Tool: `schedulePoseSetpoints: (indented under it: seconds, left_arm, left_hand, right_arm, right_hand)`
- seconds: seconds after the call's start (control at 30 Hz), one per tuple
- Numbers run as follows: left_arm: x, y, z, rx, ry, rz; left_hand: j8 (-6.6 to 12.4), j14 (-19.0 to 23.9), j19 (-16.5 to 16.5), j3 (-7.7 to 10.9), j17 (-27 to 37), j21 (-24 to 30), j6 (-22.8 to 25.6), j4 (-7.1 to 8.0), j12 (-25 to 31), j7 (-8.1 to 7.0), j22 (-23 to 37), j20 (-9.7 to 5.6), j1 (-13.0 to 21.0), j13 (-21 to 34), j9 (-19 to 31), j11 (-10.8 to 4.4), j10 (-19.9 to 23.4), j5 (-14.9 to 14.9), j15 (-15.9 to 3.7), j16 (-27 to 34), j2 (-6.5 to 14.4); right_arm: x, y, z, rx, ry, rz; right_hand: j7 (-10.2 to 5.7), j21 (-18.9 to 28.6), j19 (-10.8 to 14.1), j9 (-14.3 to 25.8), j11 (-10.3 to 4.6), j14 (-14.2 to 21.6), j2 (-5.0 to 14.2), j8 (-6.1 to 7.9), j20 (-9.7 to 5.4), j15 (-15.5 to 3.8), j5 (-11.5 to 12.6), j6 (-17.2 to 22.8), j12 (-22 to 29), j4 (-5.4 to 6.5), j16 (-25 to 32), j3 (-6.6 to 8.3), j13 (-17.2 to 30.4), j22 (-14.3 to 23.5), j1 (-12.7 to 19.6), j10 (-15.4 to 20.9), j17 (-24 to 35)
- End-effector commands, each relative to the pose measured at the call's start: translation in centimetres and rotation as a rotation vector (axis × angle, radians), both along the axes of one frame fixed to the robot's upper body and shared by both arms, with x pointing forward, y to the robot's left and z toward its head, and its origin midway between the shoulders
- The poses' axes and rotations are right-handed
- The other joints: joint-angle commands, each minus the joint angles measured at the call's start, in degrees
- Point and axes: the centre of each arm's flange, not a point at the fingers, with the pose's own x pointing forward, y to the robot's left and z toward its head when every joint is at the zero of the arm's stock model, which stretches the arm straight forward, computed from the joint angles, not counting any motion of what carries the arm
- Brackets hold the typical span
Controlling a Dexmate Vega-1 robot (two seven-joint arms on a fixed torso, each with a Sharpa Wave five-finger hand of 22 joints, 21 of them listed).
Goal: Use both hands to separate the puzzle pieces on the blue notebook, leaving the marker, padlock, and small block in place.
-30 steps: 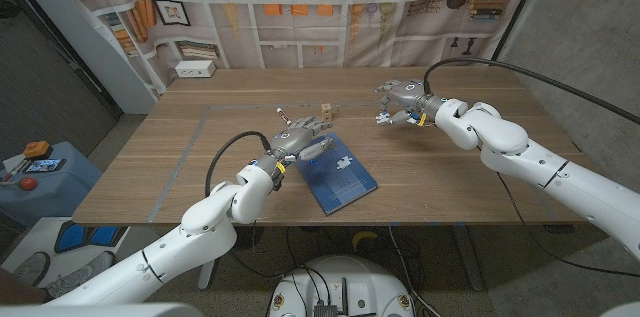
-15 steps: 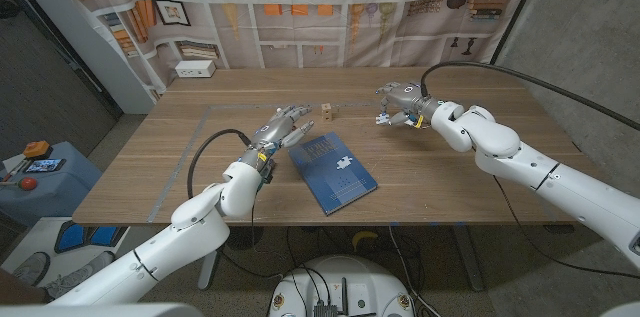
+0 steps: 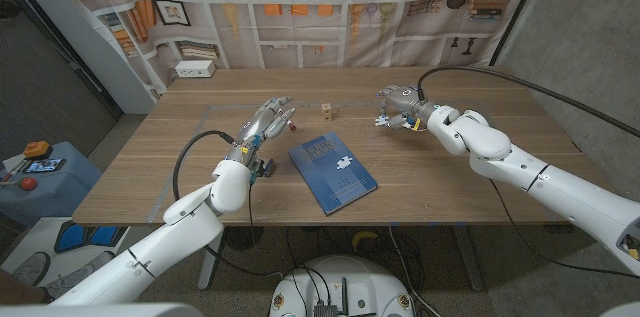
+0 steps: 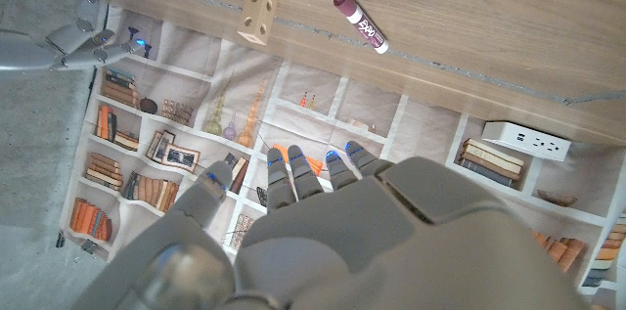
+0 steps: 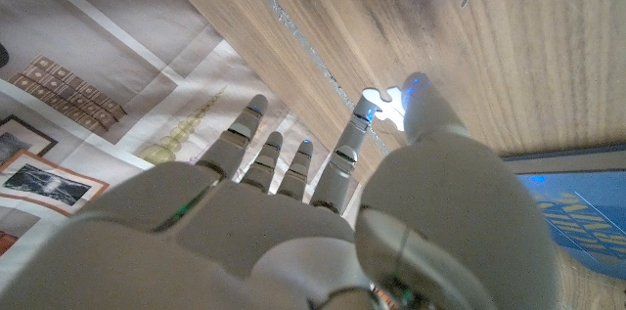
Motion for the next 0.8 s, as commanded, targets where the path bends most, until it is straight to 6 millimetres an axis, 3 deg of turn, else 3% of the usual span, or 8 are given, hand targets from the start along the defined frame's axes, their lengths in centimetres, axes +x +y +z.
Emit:
schedulePoseSetpoints:
  seconds: [0.03, 0.4, 0.8]
  left_arm:
    - [0.9, 1.8, -0.1, -0.156, -0.005, -0.012]
    - [1.7, 2.7, -1.0, -0.372, -0.014, -0.046]
    - [1.9, 3.2, -1.6, -0.438, -0.008, -0.052]
  left_hand:
    - [0.22, 0.04, 0.44, 0.09, -0.02, 0.37, 0.63, -0.52, 0.35, 0.11, 0.16, -2.47, 0.83, 0.2, 0.01, -0.01, 0.26, -0.08, -6.13, 0.16, 5.08]
    - [0.21, 0.23, 0.59, 0.06, -0.02, 0.29, 0.74, -0.81, 0.4, 0.21, 0.16, -2.43, 0.9, 0.2, 0.01, 0.22, 0.39, -0.1, -6.15, 0.15, 4.98]
    - [0.34, 0.76, 1.05, 0.05, -0.05, 0.24, 1.33, -1.37, 0.53, 0.76, 0.16, -2.15, 1.1, 0.19, 0.0, 0.41, 0.86, -0.11, -5.93, 0.19, 4.89]
  right_arm:
    - [1.5, -0.6, -0.8, 0.001, 0.024, -0.013]
    - [2.6, -1.1, -1.5, 0.002, 0.05, -0.021]
    - [3.2, -1.4, -2.3, 0.011, 0.084, -0.029]
  right_hand:
    - [0.09, 0.27, 0.69, 0.15, 0.03, 0.45, 0.42, -0.17, -0.04, 0.06, 0.0, -0.1, -0.13, -0.04, 0.23, -0.32, 0.16, 0.27, -0.1, 0.47, 0.23]
    - [0.1, 0.23, 0.78, 0.07, 0.13, 0.66, 0.38, -0.35, -0.15, -0.08, 0.02, -0.42, -0.19, -0.04, 0.29, -0.5, 0.17, 0.27, -0.31, 0.49, 0.29]
    - [0.14, 0.2, 0.93, -0.08, 0.47, 0.66, 0.05, -0.79, -0.3, -0.03, 0.07, -1.3, -0.42, -0.08, 0.26, -0.83, 0.2, 0.28, -0.67, 0.11, 0.37]
